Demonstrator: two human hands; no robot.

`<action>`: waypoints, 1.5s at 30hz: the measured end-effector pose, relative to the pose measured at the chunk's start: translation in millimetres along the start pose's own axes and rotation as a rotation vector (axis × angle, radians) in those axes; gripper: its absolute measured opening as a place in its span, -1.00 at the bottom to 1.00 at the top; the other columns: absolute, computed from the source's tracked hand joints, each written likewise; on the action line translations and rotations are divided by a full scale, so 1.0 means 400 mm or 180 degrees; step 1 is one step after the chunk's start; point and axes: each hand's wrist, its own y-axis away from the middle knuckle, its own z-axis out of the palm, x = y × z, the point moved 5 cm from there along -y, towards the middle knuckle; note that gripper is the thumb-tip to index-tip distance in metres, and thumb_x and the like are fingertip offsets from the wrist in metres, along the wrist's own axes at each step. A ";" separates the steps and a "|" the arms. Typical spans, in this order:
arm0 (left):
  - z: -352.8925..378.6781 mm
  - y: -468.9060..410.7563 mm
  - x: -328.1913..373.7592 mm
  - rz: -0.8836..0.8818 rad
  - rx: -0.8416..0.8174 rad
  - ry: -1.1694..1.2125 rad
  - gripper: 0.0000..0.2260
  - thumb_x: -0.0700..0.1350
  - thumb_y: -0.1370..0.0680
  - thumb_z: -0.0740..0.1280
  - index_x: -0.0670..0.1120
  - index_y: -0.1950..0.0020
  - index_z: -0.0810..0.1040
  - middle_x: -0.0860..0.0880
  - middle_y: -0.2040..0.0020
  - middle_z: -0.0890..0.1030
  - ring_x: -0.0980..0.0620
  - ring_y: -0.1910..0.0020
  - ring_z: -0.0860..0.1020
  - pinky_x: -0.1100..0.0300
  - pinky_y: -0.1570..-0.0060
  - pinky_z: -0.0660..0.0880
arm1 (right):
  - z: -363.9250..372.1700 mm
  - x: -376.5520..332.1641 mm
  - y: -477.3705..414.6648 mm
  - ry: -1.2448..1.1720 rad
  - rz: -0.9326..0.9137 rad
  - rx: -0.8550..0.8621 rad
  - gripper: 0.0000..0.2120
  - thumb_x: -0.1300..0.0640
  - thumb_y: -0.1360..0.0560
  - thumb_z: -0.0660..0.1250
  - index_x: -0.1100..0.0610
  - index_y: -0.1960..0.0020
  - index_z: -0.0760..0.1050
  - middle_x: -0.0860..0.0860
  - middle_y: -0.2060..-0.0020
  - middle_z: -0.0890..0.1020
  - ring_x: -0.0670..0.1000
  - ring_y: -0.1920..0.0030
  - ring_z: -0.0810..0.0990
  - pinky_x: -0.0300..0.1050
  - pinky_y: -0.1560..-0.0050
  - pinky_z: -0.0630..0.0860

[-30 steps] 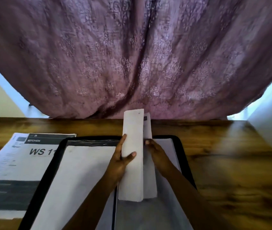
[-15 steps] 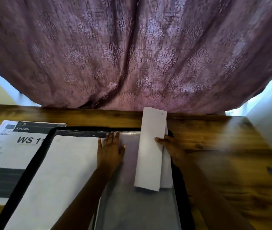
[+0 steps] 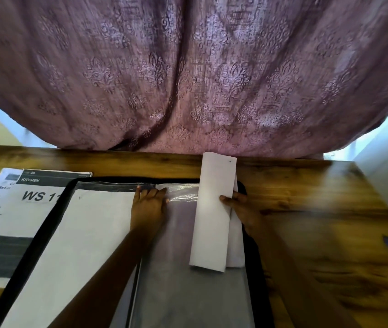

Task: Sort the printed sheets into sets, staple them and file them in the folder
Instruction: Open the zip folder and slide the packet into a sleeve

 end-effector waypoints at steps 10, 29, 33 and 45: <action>-0.011 -0.057 -0.027 0.0163 0.0174 0.0249 -0.58 0.11 -0.53 0.05 -0.01 0.02 0.67 -0.06 0.15 0.61 -0.15 0.10 0.55 0.01 -0.07 0.34 | -0.004 0.007 -0.005 0.0027 0.0017 -0.0083 -0.86 0.17 -0.48 0.38 0.07 -0.04 0.57 0.01 -0.02 0.64 0.02 -0.02 0.61 -0.07 -0.10 0.54; -0.017 -0.061 -0.051 0.0683 0.0314 0.0869 -0.65 0.07 -0.51 0.15 -0.13 0.07 0.61 -0.17 0.19 0.64 -0.21 0.25 0.62 0.06 0.30 0.53 | 0.147 -0.327 -0.115 -0.1383 -0.1124 -0.0431 -0.73 0.38 -0.47 0.30 0.12 -0.11 0.51 -0.05 0.09 0.68 -0.02 0.04 0.61 -0.10 0.03 0.56; -0.015 -0.061 -0.050 0.0718 0.0323 0.0744 -0.64 0.13 -0.56 0.10 0.00 -0.02 0.64 -0.07 0.09 0.66 -0.12 0.13 0.62 0.12 0.16 0.54 | 0.182 -0.334 -0.192 -0.1490 -0.1071 -0.0252 -0.71 0.39 -0.49 0.27 0.10 -0.11 0.51 0.00 0.03 0.63 0.03 0.01 0.57 -0.01 -0.08 0.53; -0.012 -0.061 -0.047 0.0801 0.0722 0.0525 -0.46 0.16 -0.65 -0.09 -0.07 0.02 0.64 -0.10 0.21 0.66 -0.12 0.25 0.62 0.12 0.24 0.55 | 0.107 -0.252 -0.237 0.0235 -0.0582 0.0030 -0.66 0.37 -0.46 0.35 0.27 -0.23 0.47 0.13 -0.11 0.57 0.12 -0.10 0.55 0.09 -0.24 0.47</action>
